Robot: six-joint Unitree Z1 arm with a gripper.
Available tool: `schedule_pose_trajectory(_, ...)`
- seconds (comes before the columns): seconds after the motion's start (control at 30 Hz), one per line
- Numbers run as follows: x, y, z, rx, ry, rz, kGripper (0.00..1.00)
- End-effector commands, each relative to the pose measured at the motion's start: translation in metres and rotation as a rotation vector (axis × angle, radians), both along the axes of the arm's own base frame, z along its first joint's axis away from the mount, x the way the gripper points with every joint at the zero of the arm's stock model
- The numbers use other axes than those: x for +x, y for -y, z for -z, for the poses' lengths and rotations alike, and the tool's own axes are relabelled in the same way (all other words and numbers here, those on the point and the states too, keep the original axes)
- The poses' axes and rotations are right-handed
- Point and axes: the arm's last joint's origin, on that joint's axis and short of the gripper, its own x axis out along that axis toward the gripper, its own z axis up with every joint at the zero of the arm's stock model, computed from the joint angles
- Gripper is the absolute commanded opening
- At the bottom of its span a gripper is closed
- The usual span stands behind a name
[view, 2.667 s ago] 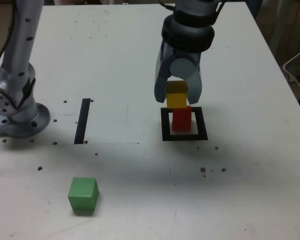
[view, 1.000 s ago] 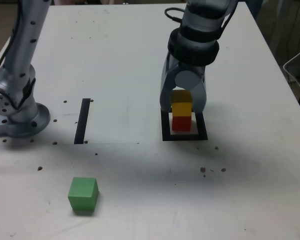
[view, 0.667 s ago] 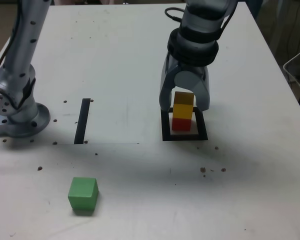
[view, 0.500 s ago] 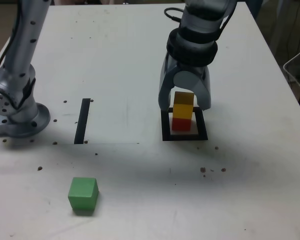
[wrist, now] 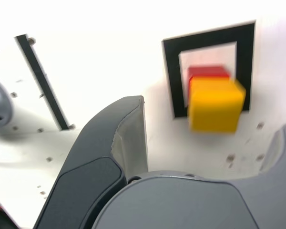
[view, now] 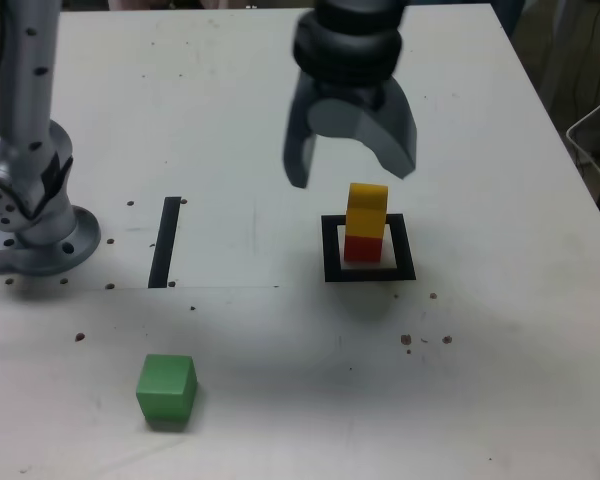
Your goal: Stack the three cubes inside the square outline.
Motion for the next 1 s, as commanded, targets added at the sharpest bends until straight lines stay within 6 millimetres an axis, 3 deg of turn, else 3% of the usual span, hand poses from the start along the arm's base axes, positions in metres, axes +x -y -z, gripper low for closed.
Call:
schedule_pose_trajectory(0.0,-0.011,0.006,-0.008,-0.012,0.012,0.022,1.0)
schedule_pose_trajectory(0.43,-0.085,0.053,-0.009,-0.028,-0.029,0.06,1.0)
schedule_pose_trajectory(0.97,-0.148,0.124,0.012,-0.08,-0.054,0.084,1.0)
